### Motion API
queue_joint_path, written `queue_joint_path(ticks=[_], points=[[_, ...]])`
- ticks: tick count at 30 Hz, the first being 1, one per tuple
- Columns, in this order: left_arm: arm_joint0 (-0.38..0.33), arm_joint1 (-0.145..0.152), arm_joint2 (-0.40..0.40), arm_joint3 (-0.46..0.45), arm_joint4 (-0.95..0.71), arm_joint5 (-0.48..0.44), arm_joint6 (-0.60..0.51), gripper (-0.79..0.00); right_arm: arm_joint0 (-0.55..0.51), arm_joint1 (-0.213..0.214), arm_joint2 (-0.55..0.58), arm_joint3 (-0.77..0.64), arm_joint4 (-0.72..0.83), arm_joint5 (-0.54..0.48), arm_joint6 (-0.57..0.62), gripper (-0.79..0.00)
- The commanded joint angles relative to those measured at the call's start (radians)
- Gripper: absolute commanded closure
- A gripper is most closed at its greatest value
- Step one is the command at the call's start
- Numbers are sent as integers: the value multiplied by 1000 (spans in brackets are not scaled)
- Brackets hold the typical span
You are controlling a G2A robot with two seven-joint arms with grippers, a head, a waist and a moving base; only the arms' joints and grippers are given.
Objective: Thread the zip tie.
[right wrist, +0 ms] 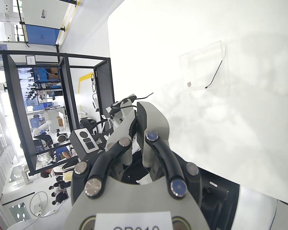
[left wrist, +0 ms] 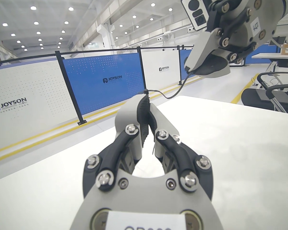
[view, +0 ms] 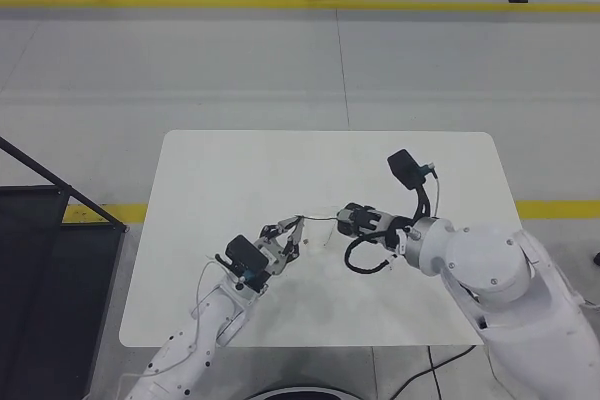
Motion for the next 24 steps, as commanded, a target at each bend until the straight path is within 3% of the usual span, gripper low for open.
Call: queue_joint_path(ticks=[1, 7, 24], points=[[1, -1, -1, 2, 3, -1, 6, 0, -10, 0, 5, -12, 5, -37, -15, 0], [0, -3, -3, 6, 4, 1, -2, 0, -69, 7, 32, -38, 3, -154, -31, 0], [-9, -12, 3, 14, 10, 4, -41, 0, -160, 13, 105, -65, 36, -307, -68, 0]])
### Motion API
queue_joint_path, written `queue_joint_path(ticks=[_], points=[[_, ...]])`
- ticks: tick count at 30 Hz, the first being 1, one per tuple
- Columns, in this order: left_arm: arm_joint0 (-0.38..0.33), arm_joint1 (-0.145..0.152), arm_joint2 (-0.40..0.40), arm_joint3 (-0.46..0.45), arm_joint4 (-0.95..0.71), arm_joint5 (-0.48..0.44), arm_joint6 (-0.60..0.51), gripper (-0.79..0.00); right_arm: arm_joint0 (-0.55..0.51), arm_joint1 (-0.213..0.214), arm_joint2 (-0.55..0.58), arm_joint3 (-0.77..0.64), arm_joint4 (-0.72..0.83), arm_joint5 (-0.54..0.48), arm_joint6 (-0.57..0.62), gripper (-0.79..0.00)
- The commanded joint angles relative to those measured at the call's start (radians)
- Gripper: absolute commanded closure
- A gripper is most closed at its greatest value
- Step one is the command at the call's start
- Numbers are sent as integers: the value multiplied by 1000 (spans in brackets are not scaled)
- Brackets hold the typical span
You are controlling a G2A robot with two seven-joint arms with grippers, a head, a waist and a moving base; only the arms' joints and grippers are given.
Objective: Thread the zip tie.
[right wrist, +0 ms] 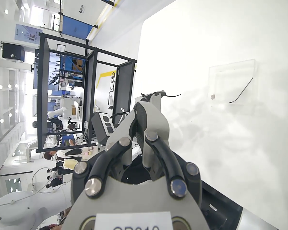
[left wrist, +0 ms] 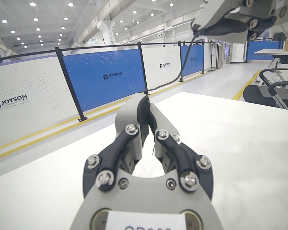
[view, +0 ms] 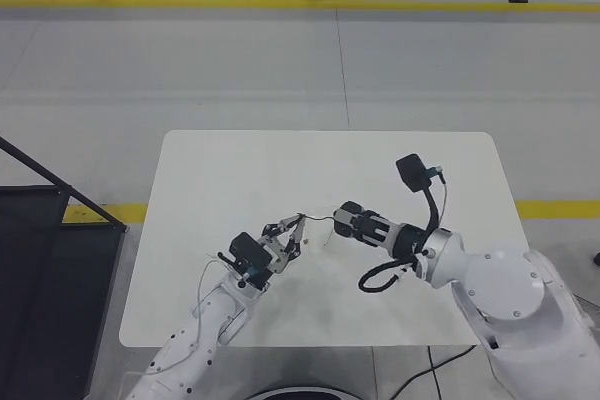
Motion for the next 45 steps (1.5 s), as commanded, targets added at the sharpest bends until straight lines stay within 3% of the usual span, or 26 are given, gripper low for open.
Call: queue_joint_path(ticks=[1, 5, 13, 24, 29, 40, 45], points=[[-2, -1, 3, 1, 4, 1, -4, 0, -16, 1, 7, -7, -2, -33, -10, 0], [-3, -3, 4, 3, 8, 0, -6, 0, -44, 2, 21, -9, -7, -69, -23, 0], [6, -4, -4, 1, -4, -12, 39, 0, 16, -1, -6, 12, -33, 76, 31, 0], [9, -5, -8, 1, 18, -25, 47, 0, 53, -7, -52, 16, -77, 91, 38, 0], [10, -5, -9, 2, 28, -31, 52, 0, 56, -8, -65, 11, -96, 76, 33, 0], [8, -8, -7, 8, 35, -33, 41, 0, -8, -8, -36, -8, -92, -66, -14, 0], [11, -7, -10, 0, 11, -85, 42, 0, -17, -6, -22, -8, -98, -62, 11, 0]])
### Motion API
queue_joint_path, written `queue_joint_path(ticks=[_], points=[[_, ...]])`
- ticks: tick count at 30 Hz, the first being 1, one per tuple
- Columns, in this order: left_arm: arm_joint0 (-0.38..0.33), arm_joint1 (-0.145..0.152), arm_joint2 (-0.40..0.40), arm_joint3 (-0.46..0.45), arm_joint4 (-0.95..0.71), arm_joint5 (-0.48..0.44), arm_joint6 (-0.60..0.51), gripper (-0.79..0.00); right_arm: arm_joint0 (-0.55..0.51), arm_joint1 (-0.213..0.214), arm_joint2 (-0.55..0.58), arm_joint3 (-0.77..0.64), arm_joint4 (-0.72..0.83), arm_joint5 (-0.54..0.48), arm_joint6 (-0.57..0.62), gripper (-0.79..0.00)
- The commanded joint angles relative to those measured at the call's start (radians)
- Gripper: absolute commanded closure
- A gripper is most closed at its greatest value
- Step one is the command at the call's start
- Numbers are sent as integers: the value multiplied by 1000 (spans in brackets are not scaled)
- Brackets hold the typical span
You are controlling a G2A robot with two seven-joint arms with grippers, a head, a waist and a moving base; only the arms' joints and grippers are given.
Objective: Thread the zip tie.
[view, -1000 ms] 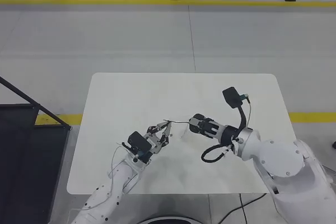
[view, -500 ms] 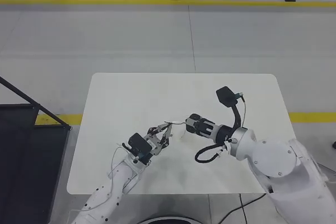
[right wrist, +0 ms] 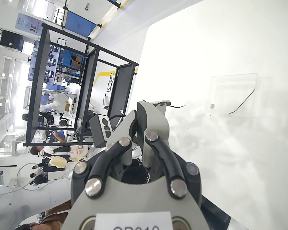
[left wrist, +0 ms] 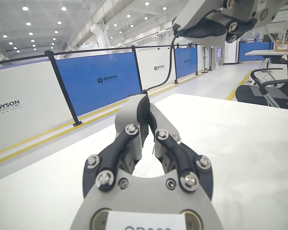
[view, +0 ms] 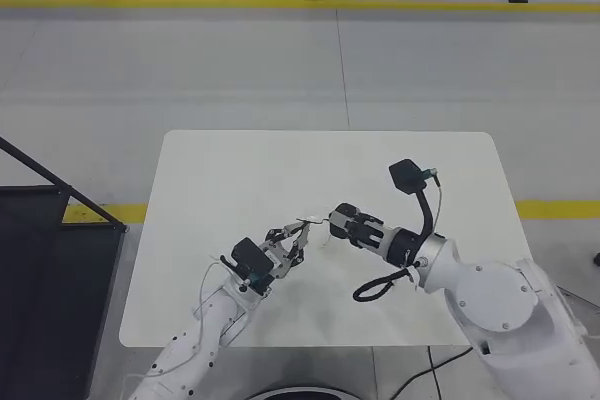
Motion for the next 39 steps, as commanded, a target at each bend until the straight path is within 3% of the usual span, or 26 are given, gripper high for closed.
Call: queue_joint_path(ticks=[1, 12, 17, 18, 19, 20, 27, 34, 39], points=[[2, 1, -7, -5, -8, -18, -1, 0, 2, 1, 3, -2, -9, 10, 14, 0], [5, 0, -4, -11, -4, -16, -2, 0, -10, -2, 4, -5, -18, -67, 9, 0], [3, -2, -3, -8, -9, -21, -2, 0, -18, -2, 3, -11, -36, -43, 23, 0], [3, -2, -3, -7, -17, -32, -1, 0, -17, -2, 3, -12, -37, -31, 26, -145], [2, -2, -6, -7, -29, -42, -2, 0, -16, -3, 3, -14, -35, -21, 27, -391], [1, -2, -10, -7, -43, -51, -2, 0, -15, -3, 3, -15, -32, -15, 24, -779], [3, 1, -46, -28, -188, -167, -46, 0, -63, 1, 57, -22, 7, -81, 28, -785], [6, 10, -97, -62, -393, -343, -182, 0, -159, 14, 156, -11, 17, -183, 30, -785], [7, 13, -108, -70, -430, -370, -231, 0, -191, 16, 184, 12, 30, -200, 15, -785]])
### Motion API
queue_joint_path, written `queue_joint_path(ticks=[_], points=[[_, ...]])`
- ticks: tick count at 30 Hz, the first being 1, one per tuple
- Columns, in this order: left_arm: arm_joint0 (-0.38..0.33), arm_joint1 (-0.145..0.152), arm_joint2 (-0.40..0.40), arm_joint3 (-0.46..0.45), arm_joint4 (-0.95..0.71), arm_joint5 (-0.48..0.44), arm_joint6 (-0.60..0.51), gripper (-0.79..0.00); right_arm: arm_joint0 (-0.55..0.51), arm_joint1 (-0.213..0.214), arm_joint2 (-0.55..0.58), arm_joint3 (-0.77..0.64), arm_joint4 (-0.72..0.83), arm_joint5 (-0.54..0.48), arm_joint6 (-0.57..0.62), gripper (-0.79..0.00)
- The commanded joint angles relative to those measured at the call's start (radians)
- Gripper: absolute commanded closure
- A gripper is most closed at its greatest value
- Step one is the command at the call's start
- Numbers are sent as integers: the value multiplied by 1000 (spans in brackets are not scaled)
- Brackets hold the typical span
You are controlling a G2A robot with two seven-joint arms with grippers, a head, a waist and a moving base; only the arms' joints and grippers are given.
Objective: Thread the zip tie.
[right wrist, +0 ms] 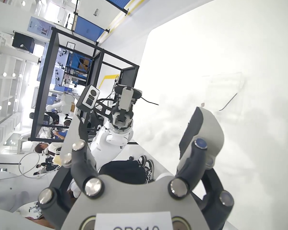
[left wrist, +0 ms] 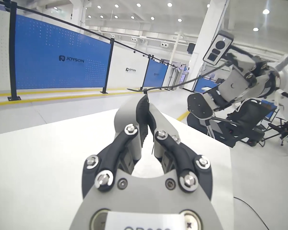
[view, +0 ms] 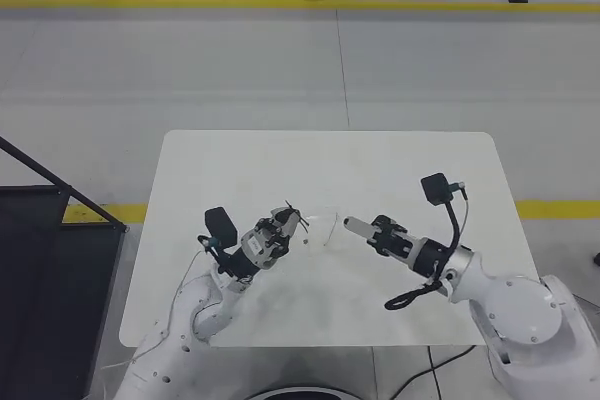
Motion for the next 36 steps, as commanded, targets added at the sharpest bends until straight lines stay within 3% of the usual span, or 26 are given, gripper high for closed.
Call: queue_joint_path(ticks=[1, 10, 13, 16, 18, 29, 36], points=[[0, 0, 1, 0, 3, 2, 5, 0, 1, 0, -1, -1, 0, 1, 1, -785], [4, -1, 2, -6, -1, 11, -2, 0, -1, 0, -3, 0, 0, -7, -1, -785], [18, -5, 13, -30, -33, 39, -3, 0, -8, -2, -24, 54, 9, -148, 10, -785], [26, -13, 31, -48, -89, 85, -2, 0, 7, -5, -33, 152, 125, -315, 69, -785], [26, -19, 44, -57, -128, 107, 3, 0, 30, -7, -27, 211, 187, -373, 101, -785], [27, -24, 56, -60, -162, 111, -2, 0, 35, -8, -23, 230, 206, -387, 90, -785], [43, -23, 46, -92, -271, 64, -93, 0, 90, -22, -92, 316, 142, -490, 36, -785]])
